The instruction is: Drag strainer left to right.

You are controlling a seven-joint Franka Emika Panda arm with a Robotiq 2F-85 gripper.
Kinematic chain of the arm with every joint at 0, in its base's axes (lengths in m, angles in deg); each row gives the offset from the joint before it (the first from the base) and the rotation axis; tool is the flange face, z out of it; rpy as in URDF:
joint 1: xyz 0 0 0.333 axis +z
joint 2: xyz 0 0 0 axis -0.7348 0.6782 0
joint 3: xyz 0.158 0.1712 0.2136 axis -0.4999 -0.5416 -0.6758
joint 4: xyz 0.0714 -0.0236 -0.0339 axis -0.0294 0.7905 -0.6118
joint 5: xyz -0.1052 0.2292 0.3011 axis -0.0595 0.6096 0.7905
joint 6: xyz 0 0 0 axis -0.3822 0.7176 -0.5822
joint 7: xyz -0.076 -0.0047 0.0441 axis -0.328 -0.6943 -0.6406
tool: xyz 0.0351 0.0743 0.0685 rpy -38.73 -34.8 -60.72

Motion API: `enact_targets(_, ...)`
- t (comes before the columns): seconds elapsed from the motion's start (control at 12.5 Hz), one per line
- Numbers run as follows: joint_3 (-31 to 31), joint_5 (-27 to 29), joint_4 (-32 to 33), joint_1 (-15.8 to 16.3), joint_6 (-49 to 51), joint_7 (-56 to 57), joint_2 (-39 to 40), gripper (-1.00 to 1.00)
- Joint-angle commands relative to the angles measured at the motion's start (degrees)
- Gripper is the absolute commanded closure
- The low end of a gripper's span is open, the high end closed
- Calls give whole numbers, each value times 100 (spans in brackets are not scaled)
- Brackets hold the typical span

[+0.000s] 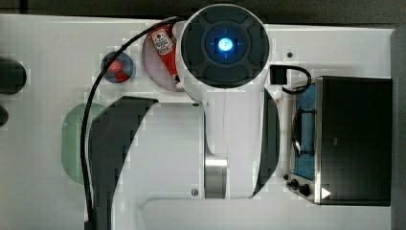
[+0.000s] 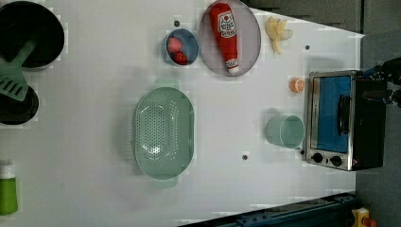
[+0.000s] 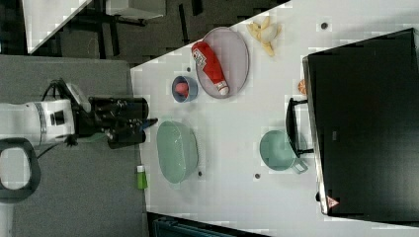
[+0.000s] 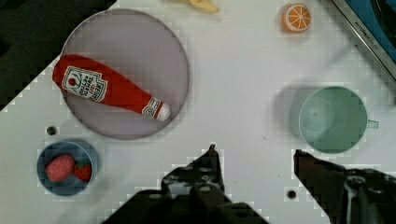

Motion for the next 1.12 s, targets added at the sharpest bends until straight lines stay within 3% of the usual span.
enact_targets(0.08,211,-53,764,-157,1031,-557,-1871,-60)
enact_targets(0.24,164,-43,765,-142,1026,-589,-1856,-99)
enact_targets(0.64,-685,103,766,98,988,-988,-1448,-100)
enact_targets(1.12,-2427,105,773,229,327,-4045,-509,-100)
